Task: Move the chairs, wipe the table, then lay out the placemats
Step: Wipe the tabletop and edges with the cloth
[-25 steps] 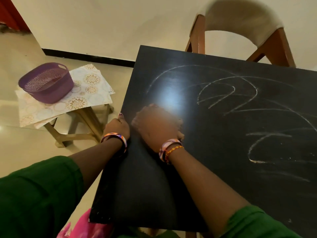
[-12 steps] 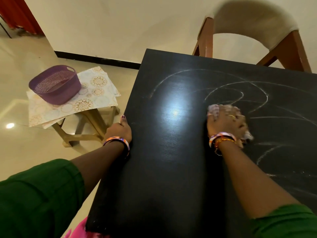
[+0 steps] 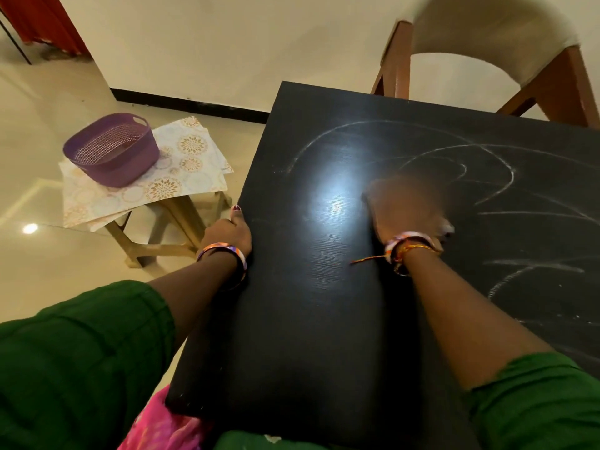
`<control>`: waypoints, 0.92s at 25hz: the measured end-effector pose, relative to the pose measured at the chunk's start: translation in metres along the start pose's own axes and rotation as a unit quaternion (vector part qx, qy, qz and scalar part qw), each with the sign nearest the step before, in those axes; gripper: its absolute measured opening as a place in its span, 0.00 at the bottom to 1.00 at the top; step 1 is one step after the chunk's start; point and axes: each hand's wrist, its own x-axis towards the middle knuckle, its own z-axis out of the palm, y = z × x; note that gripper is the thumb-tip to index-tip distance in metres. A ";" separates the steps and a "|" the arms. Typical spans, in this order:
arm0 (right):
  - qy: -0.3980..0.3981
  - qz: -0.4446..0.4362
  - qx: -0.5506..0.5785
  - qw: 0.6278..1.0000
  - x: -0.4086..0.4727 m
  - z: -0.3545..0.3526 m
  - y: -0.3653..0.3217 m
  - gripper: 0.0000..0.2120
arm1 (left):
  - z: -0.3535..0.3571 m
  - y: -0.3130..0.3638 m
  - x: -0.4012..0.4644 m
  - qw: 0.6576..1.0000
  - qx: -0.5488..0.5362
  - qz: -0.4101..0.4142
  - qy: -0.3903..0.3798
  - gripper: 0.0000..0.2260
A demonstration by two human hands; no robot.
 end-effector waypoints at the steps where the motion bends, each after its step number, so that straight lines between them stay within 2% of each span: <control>1: -0.001 0.078 0.008 0.997 0.003 -0.007 0.021 0.25 | 0.000 0.000 0.000 1.000 0.007 0.004 0.004 0.29; 3: -0.037 0.181 0.029 0.982 0.002 -0.021 0.039 0.28 | 0.001 0.001 0.000 0.999 0.026 0.017 0.013 0.29; 5: -0.044 0.183 0.029 0.982 -0.007 -0.024 0.022 0.32 | 0.001 0.001 0.000 0.999 0.034 0.019 0.018 0.29; 8: -0.033 0.022 0.023 0.999 -0.032 -0.013 -0.045 0.32 | -0.001 0.002 -0.001 0.999 0.031 0.016 0.020 0.29; 11: -0.066 -0.197 0.023 0.978 -0.061 -0.005 -0.107 0.28 | -0.002 0.002 -0.004 1.000 0.012 0.009 0.020 0.29; 13: -0.078 -0.246 0.022 0.966 -0.049 -0.006 -0.112 0.26 | -0.005 0.004 -0.005 1.000 -0.008 -0.009 0.014 0.29; 15: -0.051 -0.197 0.024 0.979 -0.020 -0.003 -0.085 0.25 | -0.006 0.003 -0.003 0.998 -0.044 -0.044 0.001 0.29; 17: -0.027 -0.078 0.013 0.996 0.007 -0.004 -0.041 0.26 | -0.007 0.002 0.002 0.991 -0.099 -0.084 -0.017 0.30; 19: -0.039 0.027 0.003 0.999 0.020 -0.012 -0.006 0.27 | -0.007 0.002 0.005 0.983 -0.142 -0.108 -0.037 0.31; 21: -0.056 0.054 -0.002 0.997 0.016 -0.018 -0.003 0.27 | -0.009 0.003 0.007 0.979 -0.157 -0.119 -0.055 0.31; 23: -0.046 0.010 -0.008 0.999 -0.001 -0.019 -0.024 0.28 | -0.010 0.005 0.006 0.976 -0.161 -0.128 -0.065 0.31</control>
